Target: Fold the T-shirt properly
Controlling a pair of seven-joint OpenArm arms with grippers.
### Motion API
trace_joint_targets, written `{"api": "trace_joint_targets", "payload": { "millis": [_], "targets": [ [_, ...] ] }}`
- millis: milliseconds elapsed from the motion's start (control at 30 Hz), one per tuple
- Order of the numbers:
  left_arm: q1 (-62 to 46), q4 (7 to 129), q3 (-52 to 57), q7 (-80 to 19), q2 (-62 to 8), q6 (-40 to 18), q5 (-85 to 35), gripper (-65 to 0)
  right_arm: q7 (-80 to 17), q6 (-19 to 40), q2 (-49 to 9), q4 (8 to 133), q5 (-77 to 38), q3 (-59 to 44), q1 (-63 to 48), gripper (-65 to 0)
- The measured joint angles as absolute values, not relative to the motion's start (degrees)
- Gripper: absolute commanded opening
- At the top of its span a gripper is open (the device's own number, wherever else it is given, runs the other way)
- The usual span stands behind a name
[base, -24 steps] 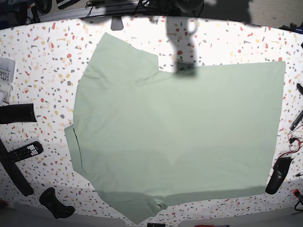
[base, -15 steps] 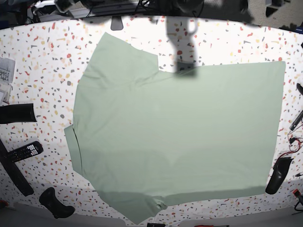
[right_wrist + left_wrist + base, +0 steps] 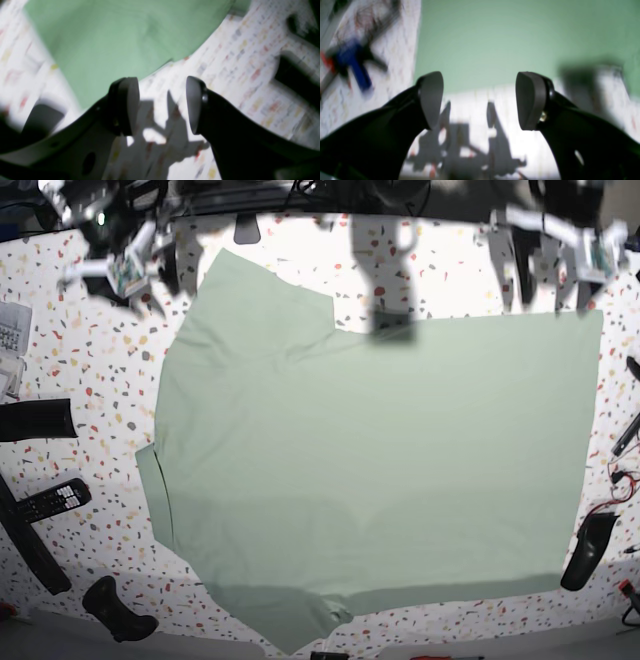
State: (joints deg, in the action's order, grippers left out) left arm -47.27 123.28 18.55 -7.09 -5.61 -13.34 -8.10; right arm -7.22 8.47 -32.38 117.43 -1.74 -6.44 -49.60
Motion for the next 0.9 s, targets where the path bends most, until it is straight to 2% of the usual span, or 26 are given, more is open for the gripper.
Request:
{"api": "trace_joint_targets", "payload": {
  "millis": [233, 400, 633, 700, 833, 900],
  "targets": [
    [-40.6, 123.3, 18.7, -7.4, -5.6, -13.3, -8.0, -24.2, -8.5, 8.4, -32.2, 117.4, -1.8, -6.4, -43.3, -35.1],
    [-40.4, 123.3, 18.7, -13.6, -5.6, -13.1, -7.9, -24.2, -10.7, 8.4, -32.0, 117.4, 2.0, -6.4, -43.6, -35.1],
    [-39.4, 123.3, 18.7, -19.4, -10.1, -13.5, -2.2, -24.2, -10.6, 8.8, -27.8, 117.4, 6.0, -6.3, -43.6, -35.1],
    [-38.1, 123.1, 18.7, -19.9, -12.9, -15.9, 1.1, -24.2, -10.6, 8.8, -27.7, 117.4, 6.0, -6.4, -43.4, -35.1],
    [-35.8, 117.1, 18.4, -14.8, -22.1, -27.2, 3.4, -24.2, -10.8, 8.8, -27.9, 117.4, 6.0, -6.4, -42.8, -35.1],
    [-35.9, 111.4, 18.3, -9.4, -26.7, -28.5, 1.9, -24.2, -10.8, 8.9, -27.7, 117.4, 6.0, -6.4, -42.0, -35.1]
  ]
}}
